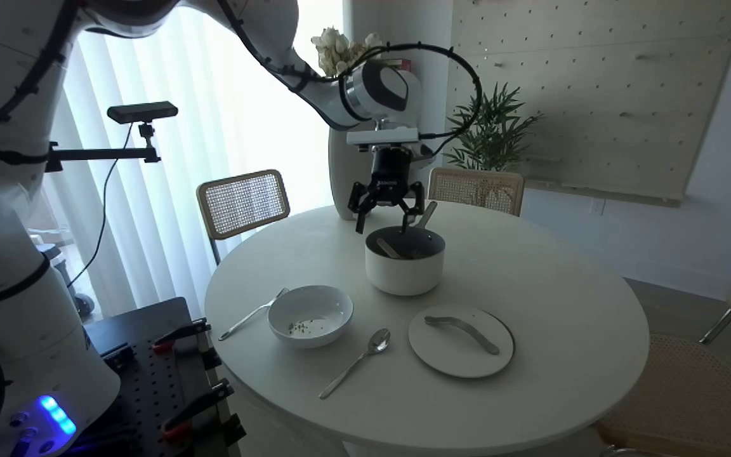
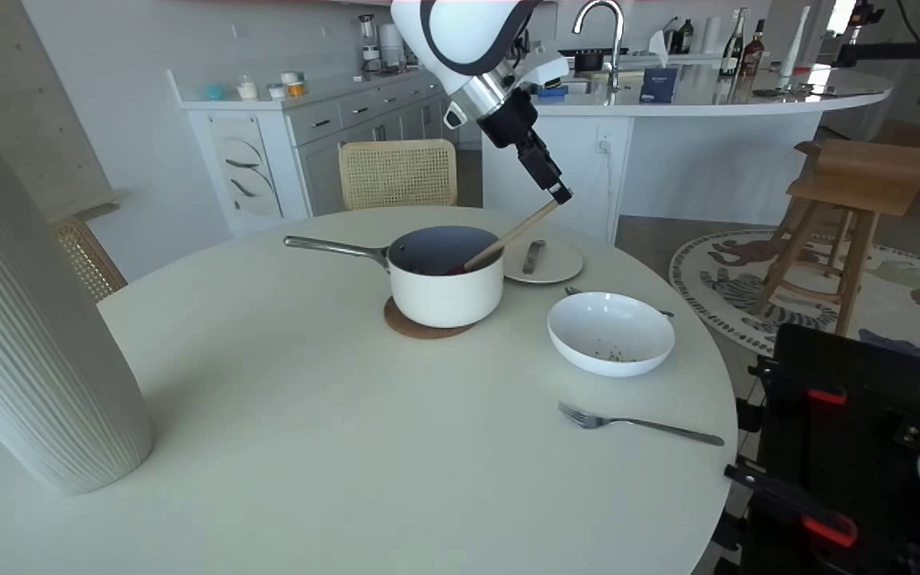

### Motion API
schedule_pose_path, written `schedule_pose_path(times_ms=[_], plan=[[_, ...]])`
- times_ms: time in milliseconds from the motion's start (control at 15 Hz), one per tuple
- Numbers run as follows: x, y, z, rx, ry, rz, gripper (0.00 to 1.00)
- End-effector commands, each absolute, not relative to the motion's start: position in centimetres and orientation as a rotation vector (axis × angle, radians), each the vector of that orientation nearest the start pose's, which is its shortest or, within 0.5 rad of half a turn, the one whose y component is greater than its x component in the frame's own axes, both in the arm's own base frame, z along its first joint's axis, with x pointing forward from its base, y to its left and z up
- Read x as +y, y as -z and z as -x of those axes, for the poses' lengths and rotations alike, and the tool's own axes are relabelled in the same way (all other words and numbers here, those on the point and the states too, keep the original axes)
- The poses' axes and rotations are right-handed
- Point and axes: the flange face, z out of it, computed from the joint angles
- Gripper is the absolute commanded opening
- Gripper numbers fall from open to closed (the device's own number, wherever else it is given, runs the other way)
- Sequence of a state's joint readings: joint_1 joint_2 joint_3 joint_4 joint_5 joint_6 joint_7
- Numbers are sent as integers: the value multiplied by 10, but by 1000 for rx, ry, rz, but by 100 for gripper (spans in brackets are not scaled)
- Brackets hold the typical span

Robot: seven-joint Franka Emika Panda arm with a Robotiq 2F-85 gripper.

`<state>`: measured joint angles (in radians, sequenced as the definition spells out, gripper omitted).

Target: Take the broccoli from the white bowl and put it in the white pot then take the wooden spatula out of the pot and put it on the table then put the white lid on the pot

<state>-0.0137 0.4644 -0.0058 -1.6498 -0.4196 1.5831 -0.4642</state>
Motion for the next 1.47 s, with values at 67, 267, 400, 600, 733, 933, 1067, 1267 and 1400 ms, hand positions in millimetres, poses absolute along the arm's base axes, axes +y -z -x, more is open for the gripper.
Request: schedule_pose_path(times_ms=[67, 267, 400, 600, 733, 933, 1067, 1267, 1400], plan=[[-54, -317, -606, -963, -1113, 3079, 100], [-55, -315, -604, -968, -1148, 3070, 100], [-57, -316, -601, -985, -1171, 3063, 100], [-60, -317, -597, -997, -1197, 3064, 97], [-61, -315, -595, -1000, -1209, 3062, 78], [-61, -313, -595, -1003, -1218, 3060, 66], [-60, -313, -595, -1006, -1219, 3060, 56], [-56, -314, -597, -1018, -1223, 3060, 49], [-53, -314, -598, -1030, -1224, 3060, 41]])
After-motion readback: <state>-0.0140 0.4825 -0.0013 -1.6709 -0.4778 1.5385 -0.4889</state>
